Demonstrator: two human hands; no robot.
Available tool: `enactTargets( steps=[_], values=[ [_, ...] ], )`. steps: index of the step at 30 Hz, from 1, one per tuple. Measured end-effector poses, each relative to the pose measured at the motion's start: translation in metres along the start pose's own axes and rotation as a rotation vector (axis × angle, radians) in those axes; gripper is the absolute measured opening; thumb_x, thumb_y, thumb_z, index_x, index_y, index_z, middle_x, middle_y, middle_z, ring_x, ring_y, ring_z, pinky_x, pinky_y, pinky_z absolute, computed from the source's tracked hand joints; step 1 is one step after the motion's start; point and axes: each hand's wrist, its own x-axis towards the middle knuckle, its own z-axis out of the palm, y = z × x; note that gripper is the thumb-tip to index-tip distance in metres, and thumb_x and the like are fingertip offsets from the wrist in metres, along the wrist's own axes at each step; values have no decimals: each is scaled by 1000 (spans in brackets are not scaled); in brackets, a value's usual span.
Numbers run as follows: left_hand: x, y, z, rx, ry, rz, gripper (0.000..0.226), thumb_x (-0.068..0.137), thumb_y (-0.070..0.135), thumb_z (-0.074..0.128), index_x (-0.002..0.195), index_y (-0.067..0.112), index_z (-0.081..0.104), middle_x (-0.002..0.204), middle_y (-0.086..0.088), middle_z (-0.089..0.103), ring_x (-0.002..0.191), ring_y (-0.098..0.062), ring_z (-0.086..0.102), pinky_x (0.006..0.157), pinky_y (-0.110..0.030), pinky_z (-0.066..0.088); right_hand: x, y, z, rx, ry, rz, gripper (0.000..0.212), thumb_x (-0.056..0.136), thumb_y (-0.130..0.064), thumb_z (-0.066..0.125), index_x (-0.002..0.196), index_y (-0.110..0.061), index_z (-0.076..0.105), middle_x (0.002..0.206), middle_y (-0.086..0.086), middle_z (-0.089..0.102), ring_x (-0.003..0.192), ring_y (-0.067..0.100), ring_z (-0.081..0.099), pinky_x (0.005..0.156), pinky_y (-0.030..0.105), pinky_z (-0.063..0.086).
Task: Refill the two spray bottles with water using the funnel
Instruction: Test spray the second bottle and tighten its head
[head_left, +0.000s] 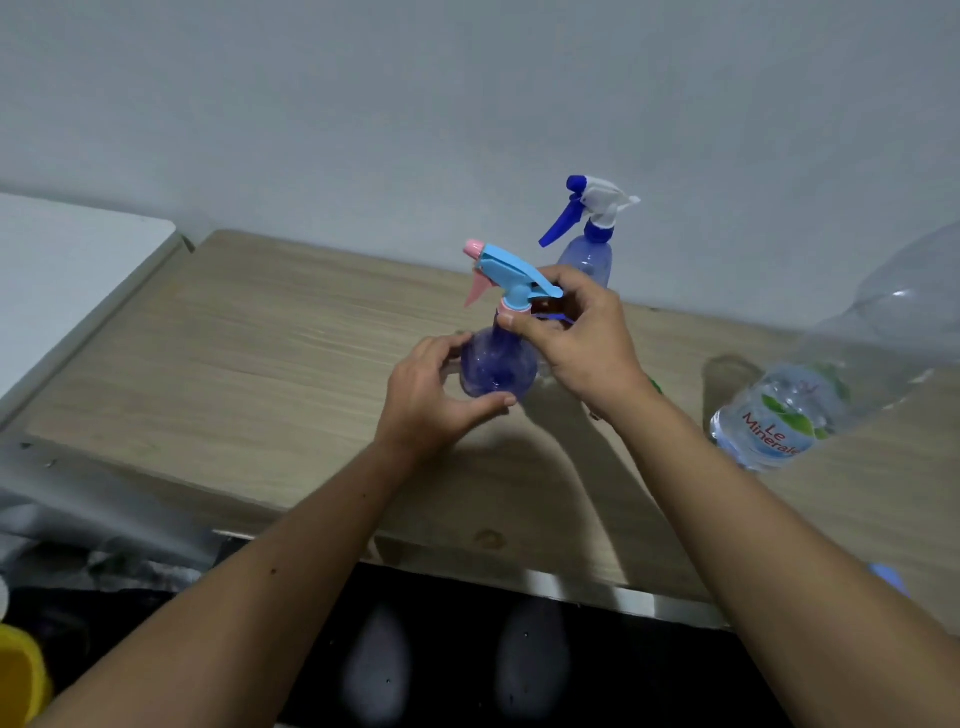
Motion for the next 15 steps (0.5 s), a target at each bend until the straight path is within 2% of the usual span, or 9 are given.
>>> enactTargets(
  steps=[3,5,8,12,15],
  values=[
    [22,-14,-5,13,59,-90,90,61,53,103,130,8,68,121,-4,73,106,-15,72,94,-40,61,29,-4,18,28,8,2,34,85,-13,87,115,-14,72,102,0,78,96,8,73,80,16,57],
    [35,-21,-5,10,73,-139,88,62,53,102,130,11,68,121,-2,73,106,-13,72,95,-40,61,46,-4,29,26,14,6,34,85,-13,87,116,-14,72,104,0,78,97,6,73,78,14,57],
    [52,-32,-4,5,60,-206,88,62,56,99,132,14,66,124,0,72,109,-14,71,96,-42,61,66,1,42,39,12,16,35,87,-15,86,118,-17,72,107,-4,77,100,3,72,79,15,59],
    [70,-42,0,-1,21,-265,89,63,55,99,136,20,63,128,2,71,113,-12,70,98,-41,62,84,12,55,96,49,47,36,87,-16,86,119,-20,70,109,-6,75,105,8,70,88,22,61],
    [82,-47,5,17,16,-272,90,64,52,100,138,17,61,130,0,70,114,-14,69,99,-39,61,96,20,60,127,82,67,34,89,-16,84,119,-21,69,107,-7,74,104,7,70,85,18,60]
  ],
)
